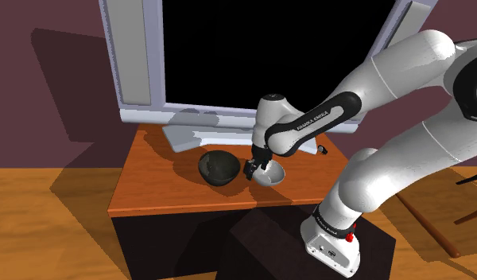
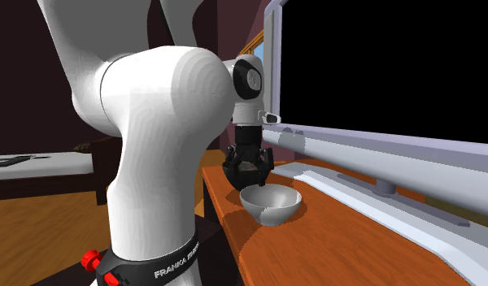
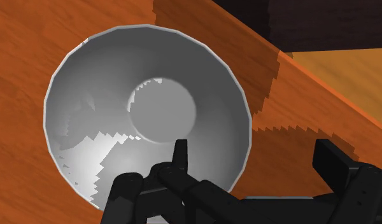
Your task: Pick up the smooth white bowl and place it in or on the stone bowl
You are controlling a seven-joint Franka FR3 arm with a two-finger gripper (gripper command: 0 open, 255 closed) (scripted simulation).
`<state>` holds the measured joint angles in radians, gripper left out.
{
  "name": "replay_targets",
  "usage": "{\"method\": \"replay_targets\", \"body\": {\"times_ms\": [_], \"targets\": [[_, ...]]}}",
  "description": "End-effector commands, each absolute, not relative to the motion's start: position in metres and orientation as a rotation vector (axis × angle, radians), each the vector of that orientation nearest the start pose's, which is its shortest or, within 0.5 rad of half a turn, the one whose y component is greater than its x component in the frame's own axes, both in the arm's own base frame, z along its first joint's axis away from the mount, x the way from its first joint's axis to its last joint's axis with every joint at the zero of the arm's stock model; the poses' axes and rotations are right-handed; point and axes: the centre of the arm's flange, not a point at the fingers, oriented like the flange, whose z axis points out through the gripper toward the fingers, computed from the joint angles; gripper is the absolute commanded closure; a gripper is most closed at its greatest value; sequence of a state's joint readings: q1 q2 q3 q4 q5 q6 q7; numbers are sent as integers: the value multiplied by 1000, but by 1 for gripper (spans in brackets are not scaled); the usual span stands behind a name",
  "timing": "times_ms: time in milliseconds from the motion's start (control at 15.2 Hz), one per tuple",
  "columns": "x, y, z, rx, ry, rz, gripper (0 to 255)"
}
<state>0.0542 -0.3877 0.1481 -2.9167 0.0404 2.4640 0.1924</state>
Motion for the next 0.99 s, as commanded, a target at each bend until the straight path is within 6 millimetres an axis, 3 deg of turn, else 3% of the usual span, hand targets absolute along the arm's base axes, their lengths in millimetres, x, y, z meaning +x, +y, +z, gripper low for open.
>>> {"method": "replay_targets", "body": {"times_ms": [0, 66, 132, 726, 924], "targets": [[320, 59, 276, -3184, 56, 97, 0], [320, 59, 276, -3184, 56, 97, 0], [320, 59, 276, -3184, 56, 97, 255], [320, 59, 276, -3184, 56, 97, 255], [320, 59, 292, -3184, 56, 97, 255]]}}
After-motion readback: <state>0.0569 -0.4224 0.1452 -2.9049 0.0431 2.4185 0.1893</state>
